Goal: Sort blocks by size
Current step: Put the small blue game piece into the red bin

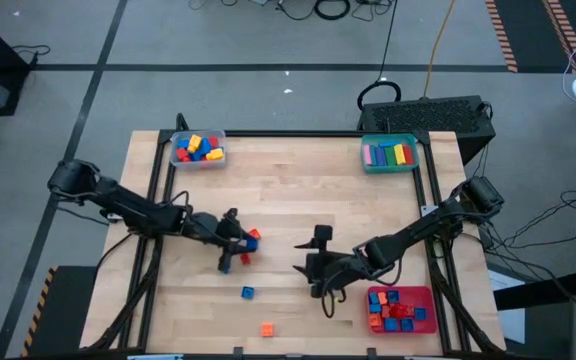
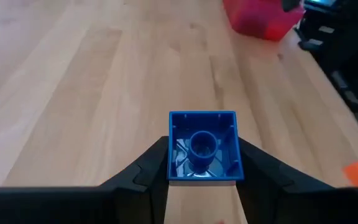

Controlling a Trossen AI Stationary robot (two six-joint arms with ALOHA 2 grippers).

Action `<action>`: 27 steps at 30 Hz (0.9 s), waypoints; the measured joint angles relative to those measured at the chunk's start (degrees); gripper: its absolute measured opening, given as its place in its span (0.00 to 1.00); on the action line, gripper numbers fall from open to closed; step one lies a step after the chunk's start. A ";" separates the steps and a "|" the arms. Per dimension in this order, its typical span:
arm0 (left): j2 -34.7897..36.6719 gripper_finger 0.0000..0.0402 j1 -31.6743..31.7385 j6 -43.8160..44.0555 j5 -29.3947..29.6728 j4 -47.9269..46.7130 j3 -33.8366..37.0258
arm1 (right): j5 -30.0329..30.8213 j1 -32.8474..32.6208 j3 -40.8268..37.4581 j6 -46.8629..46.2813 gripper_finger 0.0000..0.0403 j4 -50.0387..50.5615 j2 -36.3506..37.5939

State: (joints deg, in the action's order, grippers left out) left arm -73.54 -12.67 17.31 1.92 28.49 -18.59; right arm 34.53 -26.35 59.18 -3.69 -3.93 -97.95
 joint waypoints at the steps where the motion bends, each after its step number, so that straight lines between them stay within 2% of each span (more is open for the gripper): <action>1: -0.52 0.36 0.45 0.19 -0.81 -0.84 -1.35 | 0.19 0.07 0.00 3.05 0.57 -1.56 0.00; 7: -4.69 0.36 2.96 0.41 -9.40 -1.85 -8.29 | 1.69 0.26 0.04 27.97 0.57 -12.19 -2.49; 10: -7.13 0.36 3.73 0.42 -13.17 -1.85 -11.57 | 1.96 0.26 0.04 36.30 0.57 -15.25 -4.42; 22: -16.05 0.36 4.82 0.37 -19.95 1.15 -20.04 | 5.59 0.39 0.04 41.93 0.57 -17.96 -6.95; 27: -18.38 0.36 4.84 0.32 -20.92 1.09 -22.05 | 5.62 0.35 0.04 41.92 0.50 -16.68 -6.96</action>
State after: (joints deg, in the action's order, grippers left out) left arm -91.92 -7.84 17.63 -19.00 29.59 -40.64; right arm 40.15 -26.00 59.22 38.23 -20.61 -104.91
